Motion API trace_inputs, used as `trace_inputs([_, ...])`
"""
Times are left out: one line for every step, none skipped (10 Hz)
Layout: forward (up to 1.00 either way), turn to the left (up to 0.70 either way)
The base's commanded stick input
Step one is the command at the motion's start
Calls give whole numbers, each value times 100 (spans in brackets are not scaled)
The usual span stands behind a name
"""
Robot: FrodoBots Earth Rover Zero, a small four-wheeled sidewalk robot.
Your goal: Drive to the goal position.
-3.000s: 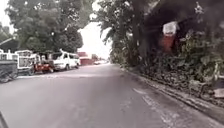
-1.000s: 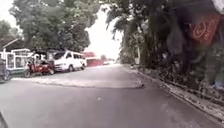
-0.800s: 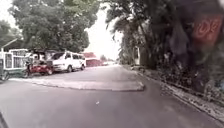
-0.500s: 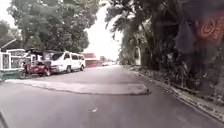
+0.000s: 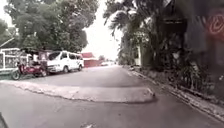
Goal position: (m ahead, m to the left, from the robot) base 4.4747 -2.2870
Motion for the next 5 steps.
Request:
trace_inputs([70,0])
trace_inputs([70,0])
trace_inputs([70,0])
trace_inputs([70,0])
trace_inputs([70,0])
